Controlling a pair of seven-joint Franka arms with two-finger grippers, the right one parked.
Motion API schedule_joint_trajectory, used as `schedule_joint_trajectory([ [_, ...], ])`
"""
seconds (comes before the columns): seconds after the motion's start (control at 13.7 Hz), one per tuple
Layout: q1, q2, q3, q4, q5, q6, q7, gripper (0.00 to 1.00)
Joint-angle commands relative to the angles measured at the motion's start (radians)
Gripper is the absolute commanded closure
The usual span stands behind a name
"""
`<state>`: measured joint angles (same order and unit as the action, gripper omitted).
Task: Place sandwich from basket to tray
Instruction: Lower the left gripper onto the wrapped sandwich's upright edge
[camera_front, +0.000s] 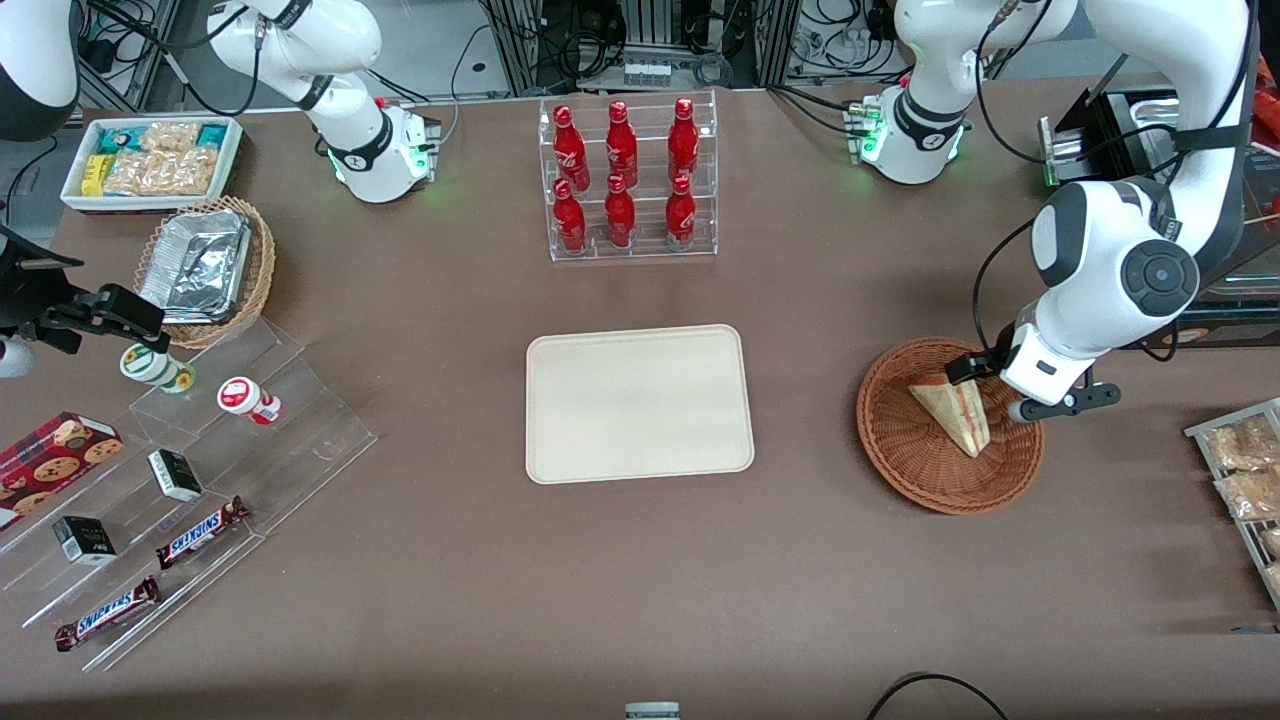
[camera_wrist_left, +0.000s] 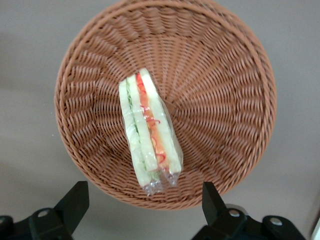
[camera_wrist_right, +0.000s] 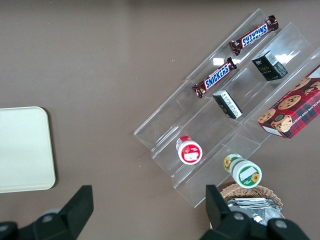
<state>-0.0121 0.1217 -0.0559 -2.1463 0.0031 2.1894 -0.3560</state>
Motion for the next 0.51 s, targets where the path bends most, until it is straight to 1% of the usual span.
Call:
schedule_joint_trajectory([
  [0.0,0.000,0.005,-0.007,-0.023,0.006,0.056,-0.176,0.00],
  [0.22,0.001,-0.004,-0.007,-0.058,0.003,0.125,-0.216,0.00],
  [0.29,0.000,-0.002,-0.007,-0.066,0.003,0.141,-0.257,0.00],
  [0.44,-0.003,0.006,-0.007,-0.067,0.003,0.145,-0.274,0.00],
])
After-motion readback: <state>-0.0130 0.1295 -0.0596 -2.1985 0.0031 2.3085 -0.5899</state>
